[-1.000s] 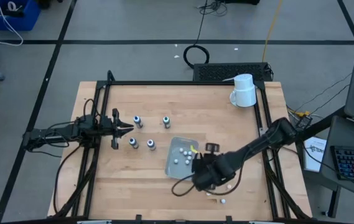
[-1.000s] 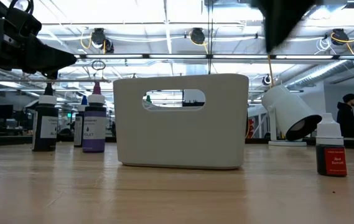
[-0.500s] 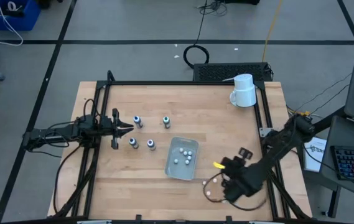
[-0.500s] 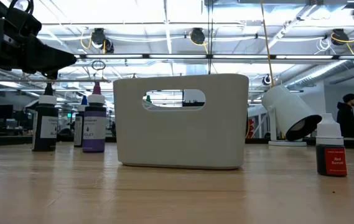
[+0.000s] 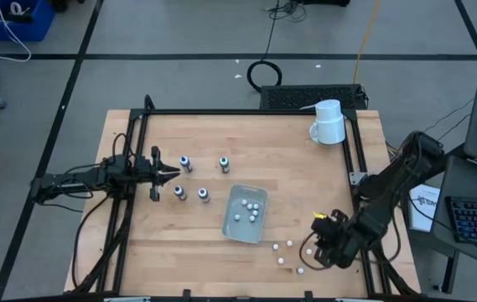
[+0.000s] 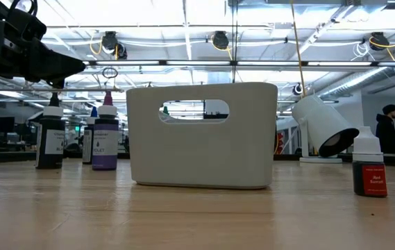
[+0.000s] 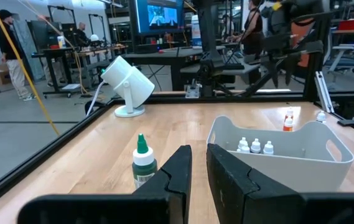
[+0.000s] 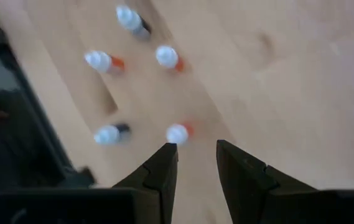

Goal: Pick & Place food coloring
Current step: Put the small yellow food coloring bottle into the white bin

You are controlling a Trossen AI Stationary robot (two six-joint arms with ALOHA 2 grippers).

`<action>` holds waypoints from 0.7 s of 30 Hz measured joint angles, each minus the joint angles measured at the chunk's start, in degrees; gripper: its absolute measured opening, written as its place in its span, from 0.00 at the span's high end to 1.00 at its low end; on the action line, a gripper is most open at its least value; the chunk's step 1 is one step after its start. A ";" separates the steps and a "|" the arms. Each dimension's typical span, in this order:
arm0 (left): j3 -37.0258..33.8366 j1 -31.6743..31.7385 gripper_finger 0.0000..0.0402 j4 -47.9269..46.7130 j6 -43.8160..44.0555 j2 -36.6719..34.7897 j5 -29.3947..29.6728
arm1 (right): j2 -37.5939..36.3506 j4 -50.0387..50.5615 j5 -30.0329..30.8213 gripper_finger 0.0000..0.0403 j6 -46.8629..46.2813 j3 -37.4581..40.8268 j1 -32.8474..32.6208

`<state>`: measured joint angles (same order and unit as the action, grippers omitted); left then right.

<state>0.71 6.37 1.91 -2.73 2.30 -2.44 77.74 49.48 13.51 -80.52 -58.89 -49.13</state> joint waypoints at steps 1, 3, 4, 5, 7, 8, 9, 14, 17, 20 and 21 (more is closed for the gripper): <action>0.00 -0.02 0.86 0.02 0.01 -0.01 0.00 | -1.11 -2.75 0.28 0.75 -0.08 1.70 0.33; 0.00 0.00 0.86 -0.02 -0.01 0.00 0.01 | -3.11 -9.78 1.90 0.75 0.65 5.79 0.69; 0.00 -0.01 0.86 0.01 -0.01 0.00 0.00 | -3.87 -14.81 2.55 0.75 1.86 7.97 0.78; 0.00 -0.02 0.86 0.00 0.01 0.01 0.00 | -4.69 -19.80 2.80 0.76 3.10 10.22 0.81; -0.02 0.00 0.86 0.00 0.01 -0.01 0.00 | -6.09 -29.15 2.69 0.76 4.76 14.76 1.21; 0.00 0.00 0.86 0.02 -0.01 -0.01 0.00 | -6.46 -33.60 2.52 0.76 4.90 16.79 1.45; -0.02 -0.01 0.86 0.00 0.00 0.00 0.00 | -6.95 -37.23 2.20 0.76 4.73 18.67 1.75; 0.00 0.00 0.86 -0.02 -0.01 -0.01 0.00 | -10.02 -46.49 -4.80 0.76 0.54 25.06 4.47; -0.01 -0.02 0.86 -0.06 0.01 0.01 0.00 | -11.77 -47.44 -4.38 0.76 -0.32 26.62 5.31; -0.02 0.00 0.86 -0.16 0.01 0.01 0.00 | -13.02 -47.62 -4.30 0.76 0.80 26.70 6.15; -0.02 -0.02 0.86 0.00 -0.01 -0.01 0.00 | -13.40 -47.57 -4.32 0.76 1.34 26.70 6.43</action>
<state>0.69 6.35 1.91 -2.74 2.29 -2.44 64.35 1.91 9.19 -79.18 -32.18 -42.70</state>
